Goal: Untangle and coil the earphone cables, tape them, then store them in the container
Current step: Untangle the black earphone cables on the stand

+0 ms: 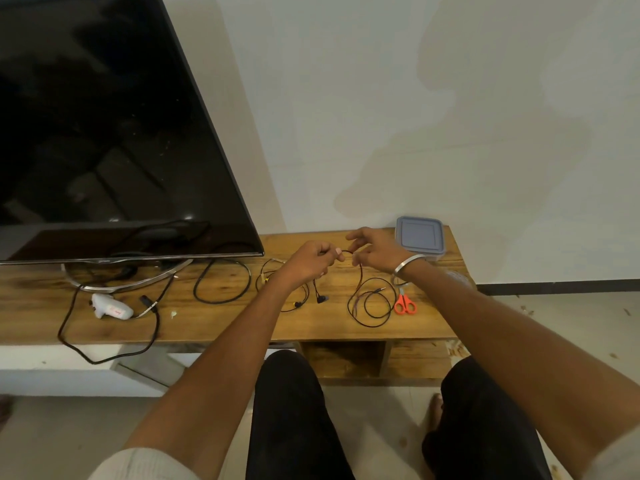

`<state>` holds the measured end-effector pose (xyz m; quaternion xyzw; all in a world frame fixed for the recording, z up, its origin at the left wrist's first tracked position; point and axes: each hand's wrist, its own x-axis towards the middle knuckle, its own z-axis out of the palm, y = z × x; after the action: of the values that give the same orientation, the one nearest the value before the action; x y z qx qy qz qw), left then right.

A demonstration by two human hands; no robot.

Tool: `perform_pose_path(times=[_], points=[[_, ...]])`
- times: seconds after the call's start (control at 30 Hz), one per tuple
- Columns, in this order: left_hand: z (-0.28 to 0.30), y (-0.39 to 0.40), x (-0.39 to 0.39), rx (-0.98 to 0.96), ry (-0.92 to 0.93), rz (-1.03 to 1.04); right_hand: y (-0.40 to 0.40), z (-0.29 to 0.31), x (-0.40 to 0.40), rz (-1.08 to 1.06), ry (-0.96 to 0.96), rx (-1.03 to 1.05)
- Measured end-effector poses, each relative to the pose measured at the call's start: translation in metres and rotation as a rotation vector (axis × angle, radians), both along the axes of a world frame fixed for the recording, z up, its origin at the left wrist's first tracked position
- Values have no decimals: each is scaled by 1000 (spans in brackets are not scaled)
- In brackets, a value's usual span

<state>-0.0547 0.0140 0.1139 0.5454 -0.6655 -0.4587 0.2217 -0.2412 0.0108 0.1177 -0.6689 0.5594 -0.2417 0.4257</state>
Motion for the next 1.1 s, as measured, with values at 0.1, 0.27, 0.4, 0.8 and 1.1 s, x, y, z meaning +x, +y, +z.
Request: perform_pose_path(times=[0.1, 0.27, 0.4, 0.8, 1.1], points=[[-2, 2, -7, 0, 28, -14, 4, 3, 11, 97, -8, -20], [-1, 4, -1, -1, -1, -17, 3, 3, 5, 145, 120, -161], [0, 7, -1, 18, 3, -39, 2, 4, 0, 165, 180, -190], [1, 8, 4, -21, -10, -17, -4, 0, -16, -13, 229, -274], [-1, 5, -6, 6, 16, -8, 3, 0, 5, 199, 271, -177]])
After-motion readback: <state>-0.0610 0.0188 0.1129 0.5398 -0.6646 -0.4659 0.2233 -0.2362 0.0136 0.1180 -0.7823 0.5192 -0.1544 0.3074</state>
